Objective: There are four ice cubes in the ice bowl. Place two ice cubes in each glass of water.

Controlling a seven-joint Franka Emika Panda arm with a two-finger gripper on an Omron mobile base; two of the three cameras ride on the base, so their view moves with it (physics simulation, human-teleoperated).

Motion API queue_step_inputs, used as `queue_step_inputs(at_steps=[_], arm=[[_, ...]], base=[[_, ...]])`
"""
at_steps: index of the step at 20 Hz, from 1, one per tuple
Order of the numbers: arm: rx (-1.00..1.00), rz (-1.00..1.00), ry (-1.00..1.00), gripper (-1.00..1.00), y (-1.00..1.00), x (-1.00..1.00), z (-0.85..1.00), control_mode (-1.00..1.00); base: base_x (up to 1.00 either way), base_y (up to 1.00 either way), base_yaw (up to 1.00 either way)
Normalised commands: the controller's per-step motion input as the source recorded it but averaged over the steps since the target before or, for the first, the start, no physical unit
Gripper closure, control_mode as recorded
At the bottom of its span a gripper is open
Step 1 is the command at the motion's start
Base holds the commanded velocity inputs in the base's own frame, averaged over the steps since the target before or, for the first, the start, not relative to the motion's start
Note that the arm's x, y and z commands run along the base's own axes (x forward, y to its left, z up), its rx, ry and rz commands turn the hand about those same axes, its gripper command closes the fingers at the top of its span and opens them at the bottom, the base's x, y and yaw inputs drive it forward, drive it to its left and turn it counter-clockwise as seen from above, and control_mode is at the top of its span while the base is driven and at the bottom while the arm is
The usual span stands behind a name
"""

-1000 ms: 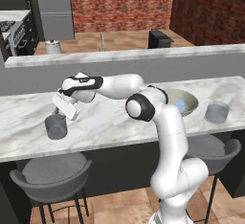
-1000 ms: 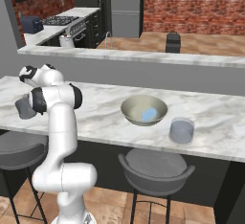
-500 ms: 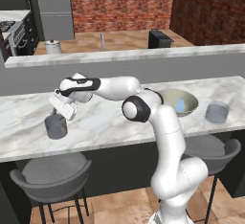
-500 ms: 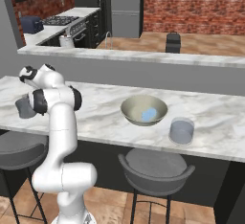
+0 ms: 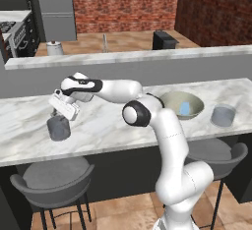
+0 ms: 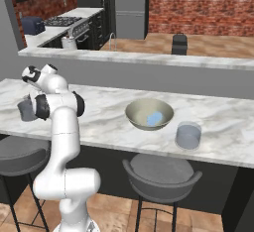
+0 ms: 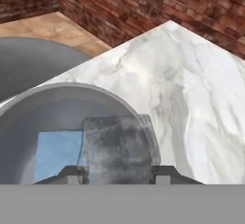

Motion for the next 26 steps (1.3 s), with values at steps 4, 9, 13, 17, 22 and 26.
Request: queue_step_inputs(at_steps=[4,9,13,17,22,26], arm=[[0.02,0.04,-0.01,-1.00,0.00,0.00,0.00,-1.00],[0.02,0.04,-0.02,-1.00,0.00,0.00,0.00,-1.00],[0.04,0.03,-0.03,-1.00,-0.05,0.00,0.00,-1.00],[0.05,0.03,-0.04,-1.00,-0.14,-0.03,0.00,-1.00],[0.07,0.03,-0.05,-1.00,-0.21,-0.13,0.00,-1.00],[0.09,0.03,-0.08,-1.00,-0.28,-0.27,0.03,-1.00]], base=[[0.00,0.00,0.00],[0.00,0.00,0.00],[0.00,0.00,0.00],[0.00,0.00,0.00],[0.00,0.00,0.00],[0.00,0.00,0.00]])
